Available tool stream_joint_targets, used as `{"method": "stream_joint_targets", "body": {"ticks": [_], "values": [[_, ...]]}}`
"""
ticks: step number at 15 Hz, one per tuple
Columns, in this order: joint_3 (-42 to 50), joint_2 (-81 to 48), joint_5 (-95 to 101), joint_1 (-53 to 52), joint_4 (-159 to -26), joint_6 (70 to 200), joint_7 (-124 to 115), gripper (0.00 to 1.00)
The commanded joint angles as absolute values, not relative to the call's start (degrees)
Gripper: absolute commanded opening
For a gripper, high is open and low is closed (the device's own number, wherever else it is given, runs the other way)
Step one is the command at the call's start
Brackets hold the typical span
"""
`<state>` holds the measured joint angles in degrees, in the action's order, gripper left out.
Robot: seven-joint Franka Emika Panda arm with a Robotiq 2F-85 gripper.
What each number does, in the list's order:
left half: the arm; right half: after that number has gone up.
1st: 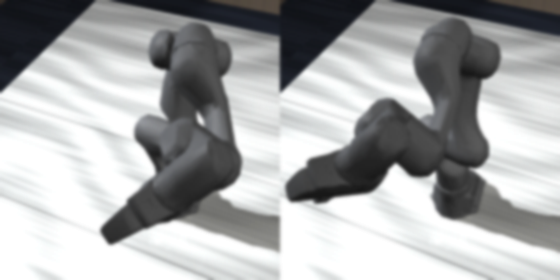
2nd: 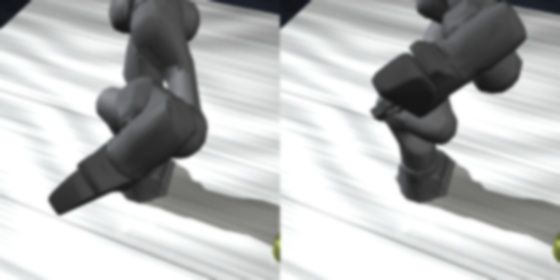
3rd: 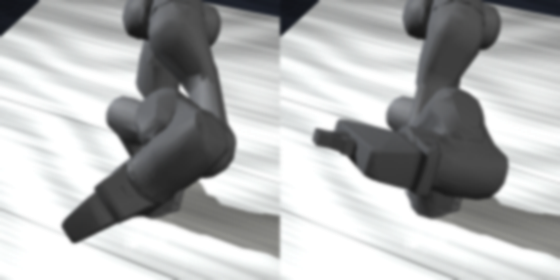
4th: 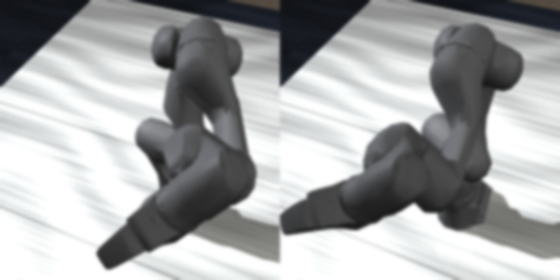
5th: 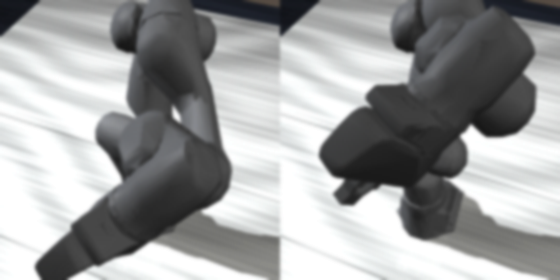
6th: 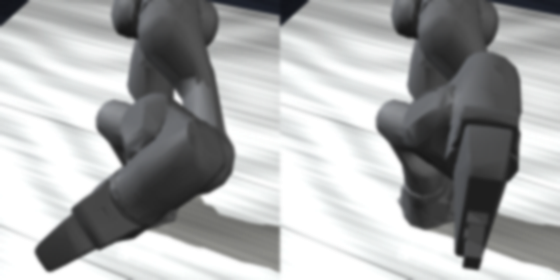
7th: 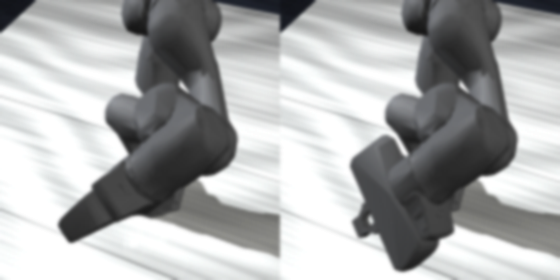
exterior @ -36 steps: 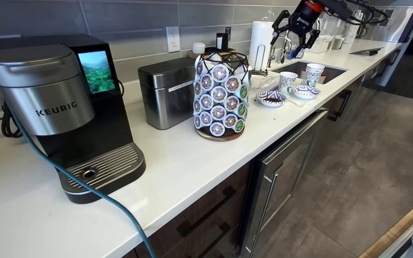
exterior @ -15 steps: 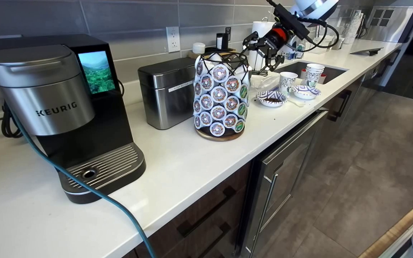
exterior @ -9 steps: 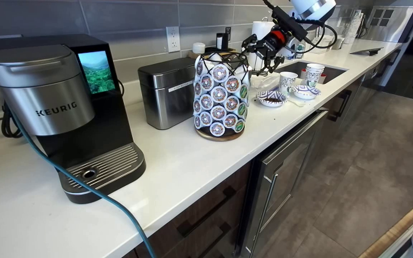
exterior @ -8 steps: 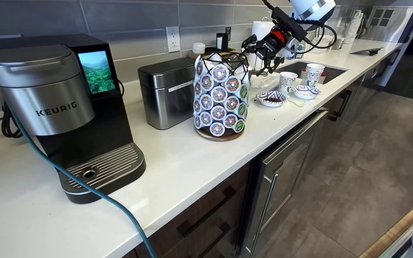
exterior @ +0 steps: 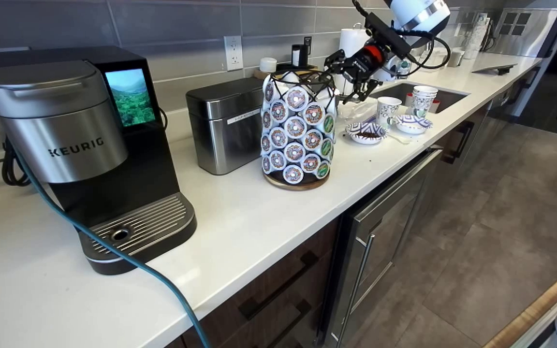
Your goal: Take the k-cup off of the rack and put it on the counter
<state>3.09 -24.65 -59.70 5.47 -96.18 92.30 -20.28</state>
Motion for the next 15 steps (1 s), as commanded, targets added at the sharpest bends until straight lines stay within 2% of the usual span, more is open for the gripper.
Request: {"method": "stream_joint_targets", "body": {"ticks": [1, 15], "values": [[3.0, -25.7, -61.5, 5.6, -96.1, 90.0, -21.2, 1.0], [3.0, -27.1, -64.1, 5.4, -96.5, 89.3, -21.8, 1.0]]}}
